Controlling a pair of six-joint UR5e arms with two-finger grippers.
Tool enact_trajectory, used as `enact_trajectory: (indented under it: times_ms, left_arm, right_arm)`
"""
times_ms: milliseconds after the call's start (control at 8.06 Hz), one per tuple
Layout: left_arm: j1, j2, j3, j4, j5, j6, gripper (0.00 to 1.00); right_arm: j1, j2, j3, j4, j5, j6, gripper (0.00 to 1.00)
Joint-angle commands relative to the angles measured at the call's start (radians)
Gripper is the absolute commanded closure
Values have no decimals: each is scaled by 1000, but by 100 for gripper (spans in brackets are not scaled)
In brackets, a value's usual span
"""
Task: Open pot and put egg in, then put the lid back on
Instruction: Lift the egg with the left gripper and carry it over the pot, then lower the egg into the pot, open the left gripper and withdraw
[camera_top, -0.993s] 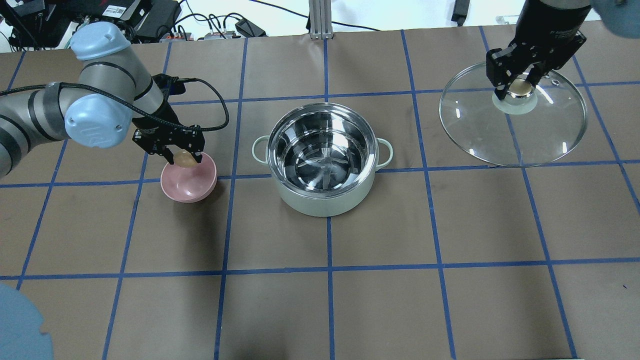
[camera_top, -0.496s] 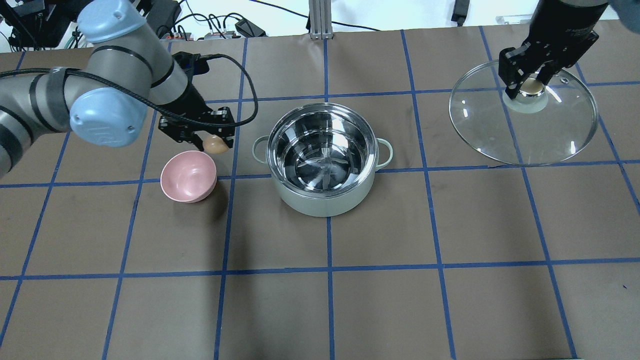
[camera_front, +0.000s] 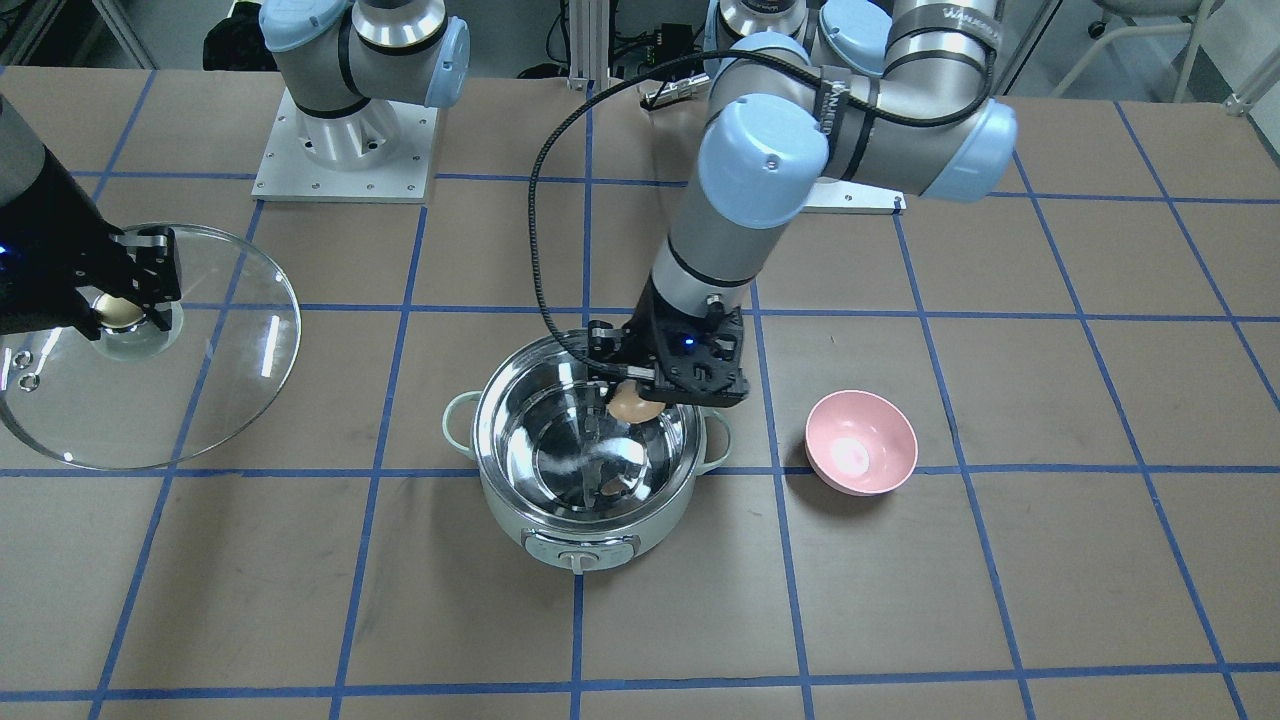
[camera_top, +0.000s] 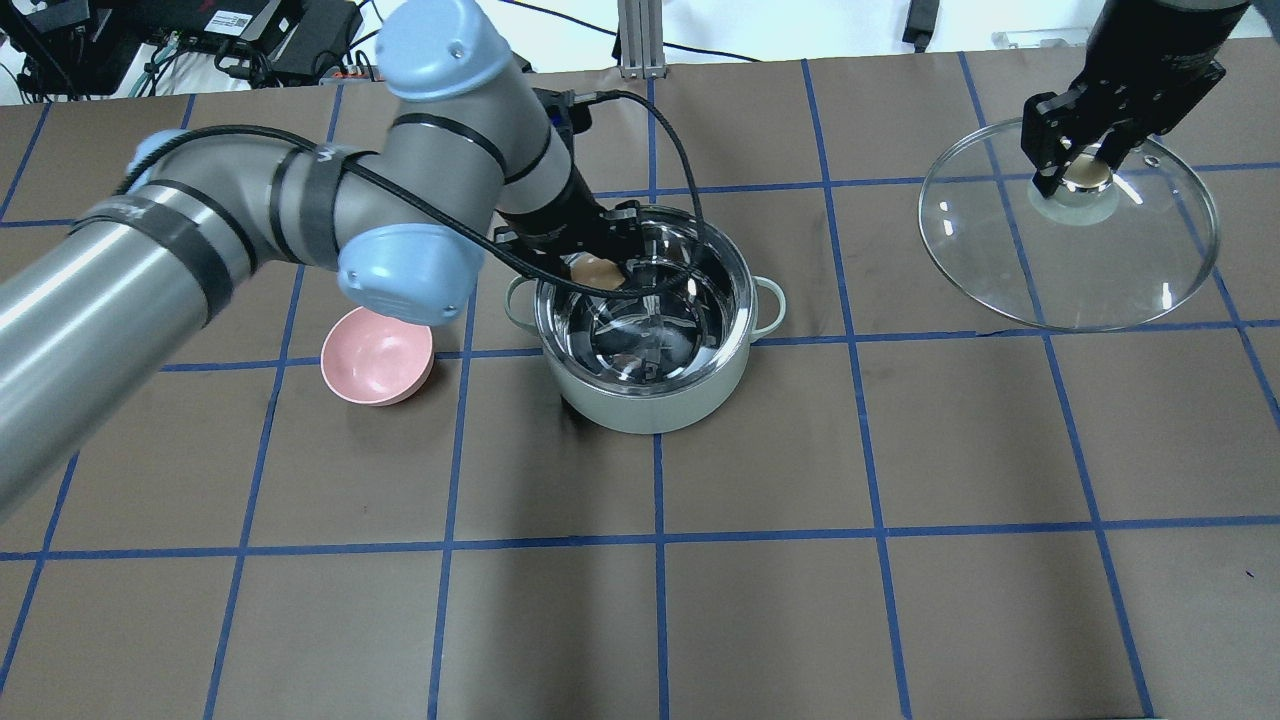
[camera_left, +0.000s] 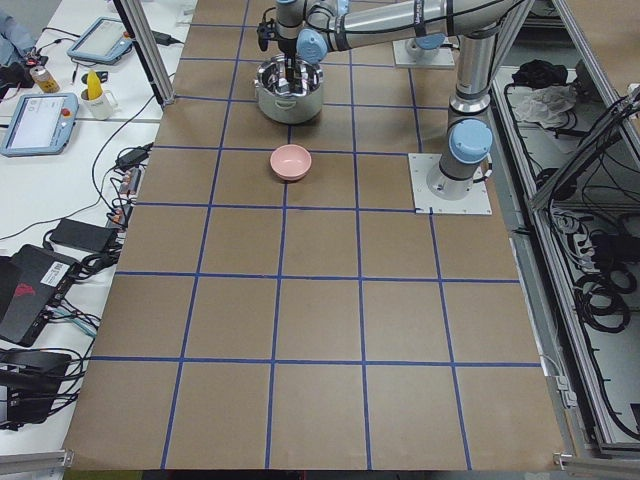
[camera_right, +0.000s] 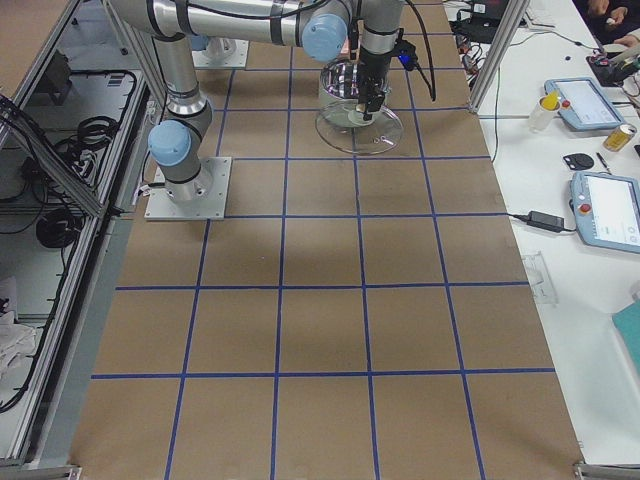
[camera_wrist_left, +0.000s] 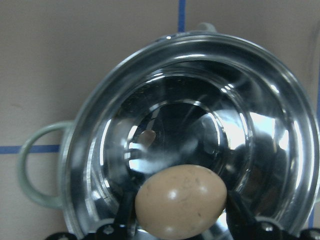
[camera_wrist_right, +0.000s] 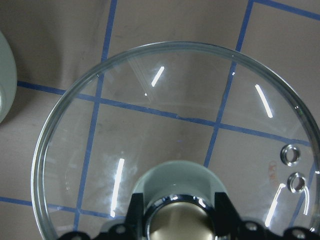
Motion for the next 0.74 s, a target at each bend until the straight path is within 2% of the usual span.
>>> enact_trajectory:
  times_ms: [0,124,248,620]
  left_arm:
    - [-82,-60,5,109,1,-54,72]
    - [-82,-57,5,109,5,-44,40]
    - [-82,-50,7,108,7,-49,0]
    - [-82,-37,12,100,9,-31,0]
  right_arm:
    - [-12,-2,0,-2,-2,-3,100]
    - [-12,-2,0,-2,-5,-3,100]
    - [-12,-3,0,-6,-5,-1,100]
    - [-10,-6,0,-2,-3,0,100]
